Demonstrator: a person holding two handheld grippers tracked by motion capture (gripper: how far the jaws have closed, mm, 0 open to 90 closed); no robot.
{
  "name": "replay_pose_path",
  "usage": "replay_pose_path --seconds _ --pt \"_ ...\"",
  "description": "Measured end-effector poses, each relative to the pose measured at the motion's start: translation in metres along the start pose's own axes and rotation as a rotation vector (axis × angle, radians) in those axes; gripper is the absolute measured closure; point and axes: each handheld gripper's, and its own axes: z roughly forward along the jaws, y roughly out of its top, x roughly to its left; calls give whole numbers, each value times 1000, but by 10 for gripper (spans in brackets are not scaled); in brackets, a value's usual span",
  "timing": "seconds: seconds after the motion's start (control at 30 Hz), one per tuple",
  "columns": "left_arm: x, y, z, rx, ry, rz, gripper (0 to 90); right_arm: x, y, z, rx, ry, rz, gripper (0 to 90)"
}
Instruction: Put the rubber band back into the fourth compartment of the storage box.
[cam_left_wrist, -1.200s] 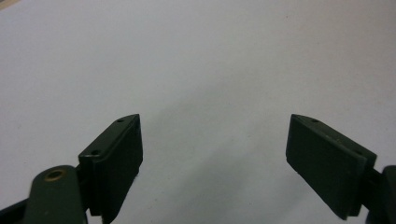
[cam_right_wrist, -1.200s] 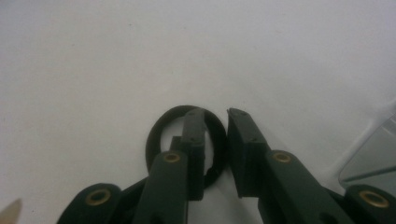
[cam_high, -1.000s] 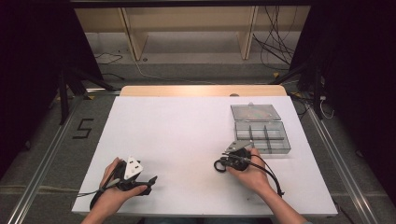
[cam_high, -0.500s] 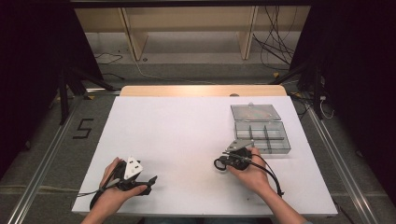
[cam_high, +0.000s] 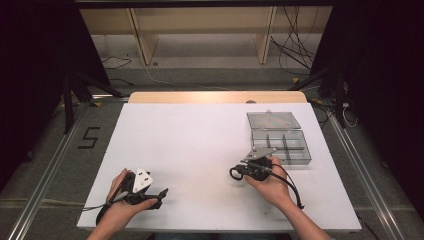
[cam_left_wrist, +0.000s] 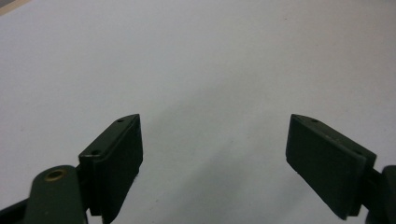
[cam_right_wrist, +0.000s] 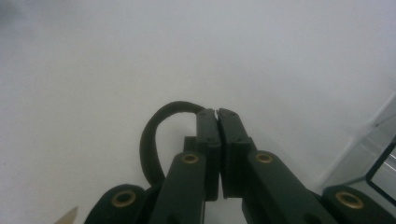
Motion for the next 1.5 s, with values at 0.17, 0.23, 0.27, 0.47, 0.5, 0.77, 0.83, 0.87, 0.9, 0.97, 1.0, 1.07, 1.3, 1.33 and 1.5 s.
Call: replay_pose_path --seconds 0.17,0.23,0.27,0.47,0.5,0.77,0.83,0.87,0.9,0.97,1.0,1.07,1.3,1.33,1.5 --pt "0 0 0 3 -2 -1 184 -2 1 -3 -14 -6 9 888" --pt "0 0 0 2 -2 0 185 -3 1 -4 -17 -7 15 888" --pt "0 0 0 2 -2 0 184 -4 1 -4 -18 -8 17 888" --pt "0 0 0 0 1 0 185 -5 3 -9 -36 -15 19 888" --pt "0 0 0 -2 1 0 184 -5 3 -9 -37 -17 22 888" --pt "1 0 0 -1 3 -1 185 -6 4 -11 -44 -22 22 888" --pt "1 0 -1 -2 3 -2 185 -6 4 -11 -49 -22 24 888" --pt "1 0 -1 -4 3 -2 185 -6 4 -12 -49 -23 24 888" --pt "1 0 -1 -4 2 -3 185 -7 4 -13 -54 -27 28 888" --pt "1 0 0 -2 2 -5 185 -8 5 -14 -58 -29 26 888" --pt "1 0 -1 1 2 -3 185 -8 5 -15 -63 -29 28 888" --pt "1 0 0 -2 4 -2 185 -9 5 -16 -65 -30 29 888" --pt "1 0 0 -1 2 -2 185 -12 5 -19 -71 -33 39 888" --pt "1 0 0 -1 4 -3 185 -11 5 -19 -72 -33 40 888" --pt "2 0 0 -5 7 -6 185 -14 6 -21 -76 -34 44 888"
